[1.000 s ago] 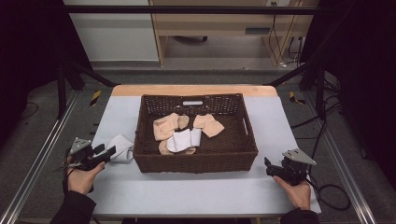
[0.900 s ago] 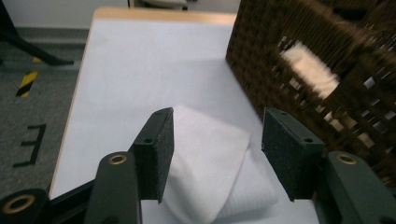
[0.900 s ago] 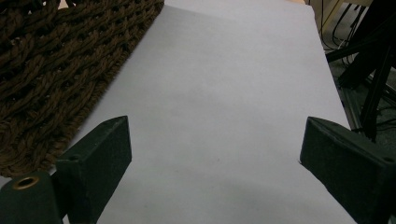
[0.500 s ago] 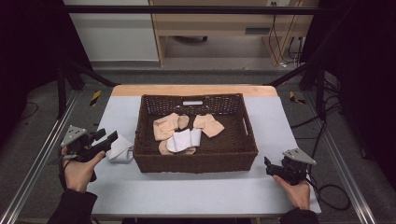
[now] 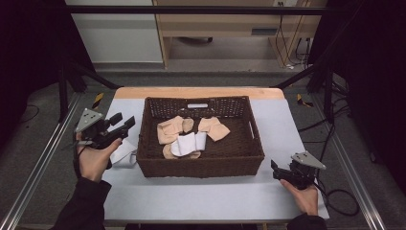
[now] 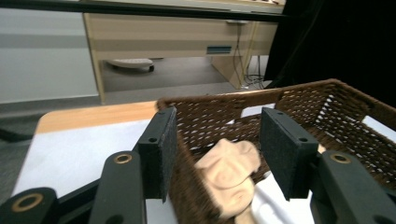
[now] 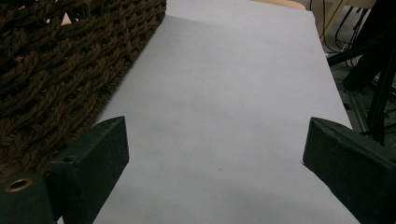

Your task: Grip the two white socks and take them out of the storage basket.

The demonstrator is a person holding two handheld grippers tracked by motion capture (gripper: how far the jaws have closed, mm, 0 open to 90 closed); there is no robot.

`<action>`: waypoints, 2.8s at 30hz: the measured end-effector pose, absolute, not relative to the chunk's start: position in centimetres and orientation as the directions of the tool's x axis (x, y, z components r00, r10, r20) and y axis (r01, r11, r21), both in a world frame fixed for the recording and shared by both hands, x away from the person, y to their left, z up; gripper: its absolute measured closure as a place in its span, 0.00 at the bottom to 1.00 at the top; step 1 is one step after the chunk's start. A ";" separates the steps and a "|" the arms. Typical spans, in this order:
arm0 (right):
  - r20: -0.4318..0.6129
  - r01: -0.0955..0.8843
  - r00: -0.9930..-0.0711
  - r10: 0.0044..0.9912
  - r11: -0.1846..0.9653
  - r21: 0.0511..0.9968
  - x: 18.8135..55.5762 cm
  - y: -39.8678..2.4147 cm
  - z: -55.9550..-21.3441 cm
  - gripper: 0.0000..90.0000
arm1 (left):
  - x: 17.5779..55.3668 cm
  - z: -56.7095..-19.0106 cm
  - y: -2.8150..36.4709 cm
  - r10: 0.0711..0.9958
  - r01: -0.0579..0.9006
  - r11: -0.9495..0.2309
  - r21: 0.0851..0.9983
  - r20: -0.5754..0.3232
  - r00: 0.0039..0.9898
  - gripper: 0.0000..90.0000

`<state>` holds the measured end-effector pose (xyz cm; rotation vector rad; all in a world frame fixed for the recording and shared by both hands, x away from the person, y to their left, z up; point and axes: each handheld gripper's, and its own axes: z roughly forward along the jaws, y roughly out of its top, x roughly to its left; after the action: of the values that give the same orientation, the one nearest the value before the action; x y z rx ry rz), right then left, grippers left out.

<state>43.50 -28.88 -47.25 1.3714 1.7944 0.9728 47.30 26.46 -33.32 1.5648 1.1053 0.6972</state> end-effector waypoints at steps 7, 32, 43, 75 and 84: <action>-0.069 0.478 -0.225 0.972 0.172 0.861 43.5 -28.9 -47.3 0.08 | 48.5 -32.4 23.3 0.893 0.279 -0.073 0.957 -0.061 0.446 0.53; -0.058 0.483 -0.234 0.971 0.168 0.859 43.6 -28.8 -47.3 0.07 | 53.6 -37.3 15.7 0.845 0.356 -0.195 0.914 -0.028 0.534 0.54; -0.057 0.482 -0.233 0.971 0.167 0.860 43.6 -28.9 -47.3 0.07 | 55.0 -40.4 14.7 0.839 0.454 -0.274 0.848 -0.020 0.544 0.54; -0.058 0.487 -0.238 0.970 0.170 0.857 43.6 -28.8 -47.4 0.07 | 56.3 -44.2 14.2 0.840 0.651 -0.426 0.628 0.008 0.543 0.45; -0.056 0.489 -0.238 0.970 0.170 0.855 43.6 -28.8 -47.4 0.07 | 56.2 -44.4 13.8 0.798 0.642 -0.474 0.602 -0.015 0.603 0.77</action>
<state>43.64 -28.80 -47.38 1.3804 1.8201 0.9764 56.17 13.80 -44.42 2.2646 1.1345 0.3616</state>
